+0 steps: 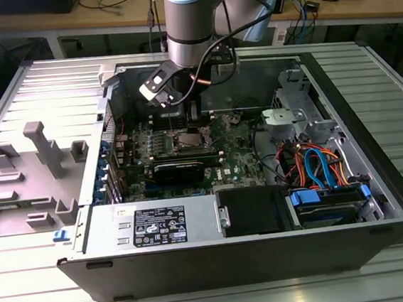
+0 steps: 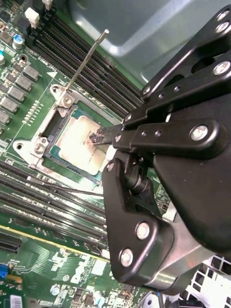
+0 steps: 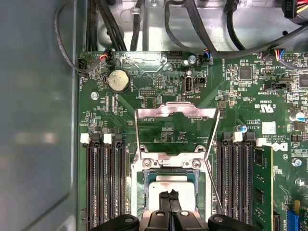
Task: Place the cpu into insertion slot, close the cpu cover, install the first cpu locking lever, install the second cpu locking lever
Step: 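Close the cpu cover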
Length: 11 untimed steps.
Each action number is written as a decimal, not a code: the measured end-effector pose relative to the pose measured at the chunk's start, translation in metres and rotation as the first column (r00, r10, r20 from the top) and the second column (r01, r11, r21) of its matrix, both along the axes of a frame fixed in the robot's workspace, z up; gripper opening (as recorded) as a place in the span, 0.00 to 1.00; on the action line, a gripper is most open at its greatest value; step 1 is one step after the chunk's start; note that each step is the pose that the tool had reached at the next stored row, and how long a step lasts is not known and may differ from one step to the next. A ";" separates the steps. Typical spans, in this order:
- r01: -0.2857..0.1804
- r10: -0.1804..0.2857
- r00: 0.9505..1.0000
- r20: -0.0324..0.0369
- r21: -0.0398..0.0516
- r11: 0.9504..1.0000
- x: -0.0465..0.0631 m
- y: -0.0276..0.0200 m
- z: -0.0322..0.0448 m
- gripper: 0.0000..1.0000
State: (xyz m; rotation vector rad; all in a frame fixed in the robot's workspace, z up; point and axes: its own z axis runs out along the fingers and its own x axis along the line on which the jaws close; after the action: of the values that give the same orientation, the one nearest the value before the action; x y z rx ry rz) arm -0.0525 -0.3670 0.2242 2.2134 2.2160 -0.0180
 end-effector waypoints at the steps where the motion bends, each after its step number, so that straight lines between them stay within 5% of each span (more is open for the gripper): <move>1: 0.000 0.000 1.000 0.000 0.000 1.000 0.000 0.0000 0.0000 0.11; 11: 0.000 0.000 1.000 0.000 -0.002 1.000 0.009 0.0000 0.0052 0.11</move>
State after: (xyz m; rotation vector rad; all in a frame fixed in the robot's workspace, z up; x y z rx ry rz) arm -0.0435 -0.3670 0.2294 2.2122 2.2151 -0.0204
